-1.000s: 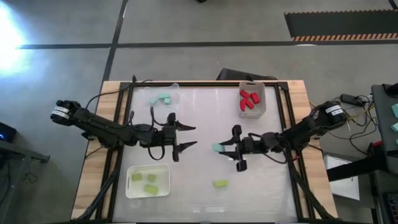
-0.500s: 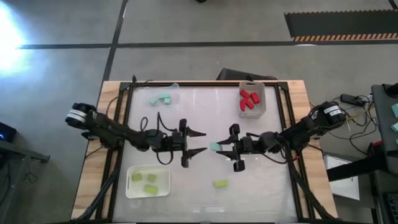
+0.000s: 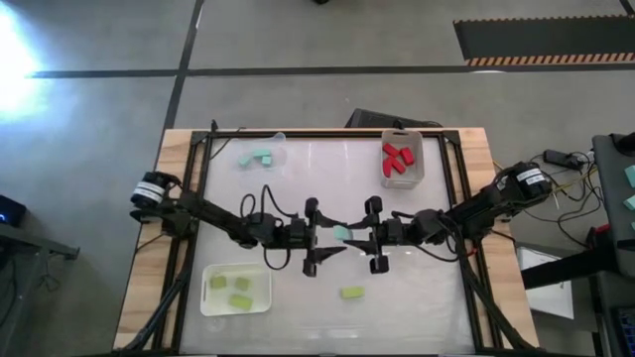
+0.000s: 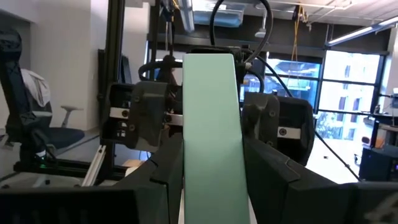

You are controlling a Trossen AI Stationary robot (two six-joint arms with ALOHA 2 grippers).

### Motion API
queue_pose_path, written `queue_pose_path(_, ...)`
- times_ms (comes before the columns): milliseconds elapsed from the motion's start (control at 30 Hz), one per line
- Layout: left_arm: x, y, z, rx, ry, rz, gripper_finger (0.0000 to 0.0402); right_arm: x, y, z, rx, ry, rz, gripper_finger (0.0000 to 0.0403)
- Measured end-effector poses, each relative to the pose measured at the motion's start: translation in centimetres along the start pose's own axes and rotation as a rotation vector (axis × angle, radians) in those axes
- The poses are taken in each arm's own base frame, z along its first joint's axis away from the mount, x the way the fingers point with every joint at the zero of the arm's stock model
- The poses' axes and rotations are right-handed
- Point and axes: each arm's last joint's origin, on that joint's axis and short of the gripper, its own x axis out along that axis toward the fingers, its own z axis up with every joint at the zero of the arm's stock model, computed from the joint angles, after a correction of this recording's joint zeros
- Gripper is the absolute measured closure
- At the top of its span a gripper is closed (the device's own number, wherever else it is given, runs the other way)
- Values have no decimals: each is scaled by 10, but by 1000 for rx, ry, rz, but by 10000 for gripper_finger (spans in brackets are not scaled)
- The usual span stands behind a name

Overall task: Sort & place blocks by color
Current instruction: Put the blue block into the transparent bin

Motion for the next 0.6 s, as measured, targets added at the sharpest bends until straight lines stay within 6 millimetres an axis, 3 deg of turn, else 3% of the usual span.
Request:
queue_pose_path(300, 12, -2, 3, 35, -29, 2, 164, -1, 0, -1, -3, 8, 1, 284)
queue_pose_path(400, 12, -2, 4, 52, -30, 2, 196, -1, 0, -1, -10, 8, 2, 284)
queue_pose_path(533, 12, -2, 4, 60, -27, 11, 272, -1, 0, -2, -9, 10, 2, 284)
queue_pose_path(600, 12, -1, 4, 68, -27, 18, 284, -1, 0, -1, -2, 9, -2, 284)
